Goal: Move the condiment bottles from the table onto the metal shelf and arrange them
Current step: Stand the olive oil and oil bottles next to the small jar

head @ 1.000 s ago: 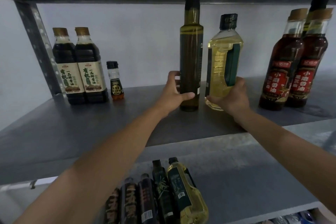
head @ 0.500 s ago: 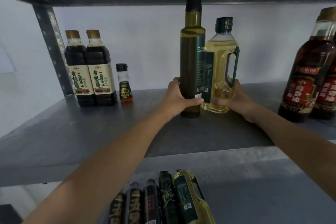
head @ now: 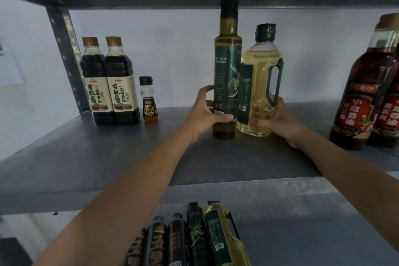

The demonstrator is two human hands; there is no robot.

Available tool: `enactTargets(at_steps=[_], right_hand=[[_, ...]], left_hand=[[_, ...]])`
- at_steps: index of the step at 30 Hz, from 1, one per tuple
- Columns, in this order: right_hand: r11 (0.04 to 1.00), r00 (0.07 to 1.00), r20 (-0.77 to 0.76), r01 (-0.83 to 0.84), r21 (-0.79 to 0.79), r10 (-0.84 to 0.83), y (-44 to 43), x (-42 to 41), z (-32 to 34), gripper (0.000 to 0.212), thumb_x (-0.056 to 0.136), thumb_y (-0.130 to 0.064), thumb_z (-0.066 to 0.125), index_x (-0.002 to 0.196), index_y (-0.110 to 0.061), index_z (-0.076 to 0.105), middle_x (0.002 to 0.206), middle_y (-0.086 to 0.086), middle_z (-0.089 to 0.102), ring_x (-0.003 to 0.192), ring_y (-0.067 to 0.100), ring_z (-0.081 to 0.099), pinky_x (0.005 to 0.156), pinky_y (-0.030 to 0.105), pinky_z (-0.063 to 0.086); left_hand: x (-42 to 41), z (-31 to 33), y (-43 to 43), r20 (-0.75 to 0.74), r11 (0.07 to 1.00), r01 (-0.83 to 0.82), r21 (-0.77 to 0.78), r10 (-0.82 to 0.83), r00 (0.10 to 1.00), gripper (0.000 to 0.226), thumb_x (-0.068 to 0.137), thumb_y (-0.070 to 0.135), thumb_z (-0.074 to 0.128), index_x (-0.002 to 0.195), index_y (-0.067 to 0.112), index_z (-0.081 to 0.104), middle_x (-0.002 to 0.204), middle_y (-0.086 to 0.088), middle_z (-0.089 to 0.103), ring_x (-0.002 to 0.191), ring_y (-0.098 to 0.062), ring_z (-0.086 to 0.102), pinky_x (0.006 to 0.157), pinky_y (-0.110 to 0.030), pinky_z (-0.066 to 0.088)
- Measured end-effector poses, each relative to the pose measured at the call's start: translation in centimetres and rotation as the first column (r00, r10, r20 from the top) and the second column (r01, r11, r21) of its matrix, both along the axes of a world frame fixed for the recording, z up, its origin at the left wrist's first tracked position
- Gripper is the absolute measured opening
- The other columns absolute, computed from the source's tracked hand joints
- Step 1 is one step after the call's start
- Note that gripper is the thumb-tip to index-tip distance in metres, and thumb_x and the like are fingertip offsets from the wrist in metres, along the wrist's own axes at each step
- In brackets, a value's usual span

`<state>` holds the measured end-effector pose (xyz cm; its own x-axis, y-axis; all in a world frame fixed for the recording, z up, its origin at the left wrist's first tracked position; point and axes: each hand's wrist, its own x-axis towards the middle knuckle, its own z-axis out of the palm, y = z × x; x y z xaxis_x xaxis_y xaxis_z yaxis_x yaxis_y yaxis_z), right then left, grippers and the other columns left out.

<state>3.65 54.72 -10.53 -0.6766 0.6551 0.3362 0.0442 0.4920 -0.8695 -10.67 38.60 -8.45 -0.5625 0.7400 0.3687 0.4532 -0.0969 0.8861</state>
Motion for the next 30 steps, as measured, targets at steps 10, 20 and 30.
enactTargets(at_steps=[10, 20, 30], right_hand=[[1.0, 1.0, 0.006, 0.002, -0.015, -0.002, 0.1, -0.1, 0.0, 0.096, 0.064, -0.022, 0.084, 0.139, -0.022, 0.024, 0.131, -0.001, 0.045, 0.119, 0.018, 0.044, 0.099, 0.035, 0.04], [0.957, 0.955, 0.124, 0.25, 0.145, -0.268, -0.9, -0.3, 0.1, 0.103, 0.058, -0.037, 0.087, 0.14, -0.02, 0.028, 0.137, 0.008, 0.031, 0.128, 0.025, 0.033, 0.106, 0.04, 0.036], [0.985, 0.997, 0.079, 0.009, -0.17, 0.004, 1.2, -0.3, 1.0, 0.074, 0.066, -0.006, 0.079, 0.134, -0.015, 0.05, 0.123, 0.001, 0.062, 0.119, 0.022, 0.056, 0.087, 0.026, 0.045]], left_hand=[[0.6, -0.5, 0.8, -0.143, 0.993, -0.116, 0.013, 0.116, 0.983, 0.085, 0.069, 0.015, 0.083, 0.131, 0.02, 0.024, 0.116, -0.002, 0.047, 0.108, -0.017, 0.05, 0.094, -0.034, 0.048], [0.1, -1.4, 0.6, -0.204, 0.992, -0.121, -0.042, 0.11, 0.973, 0.085, 0.069, 0.022, 0.083, 0.138, 0.015, 0.032, 0.134, -0.005, 0.043, 0.121, -0.017, 0.044, 0.1, -0.034, 0.041], [-1.8, -1.3, 0.8, -0.252, 0.962, -0.263, -0.071, 0.238, 0.938, 0.069, 0.072, 0.022, 0.081, 0.13, 0.009, 0.044, 0.128, -0.008, 0.057, 0.116, -0.022, 0.053, 0.085, -0.026, 0.04]])
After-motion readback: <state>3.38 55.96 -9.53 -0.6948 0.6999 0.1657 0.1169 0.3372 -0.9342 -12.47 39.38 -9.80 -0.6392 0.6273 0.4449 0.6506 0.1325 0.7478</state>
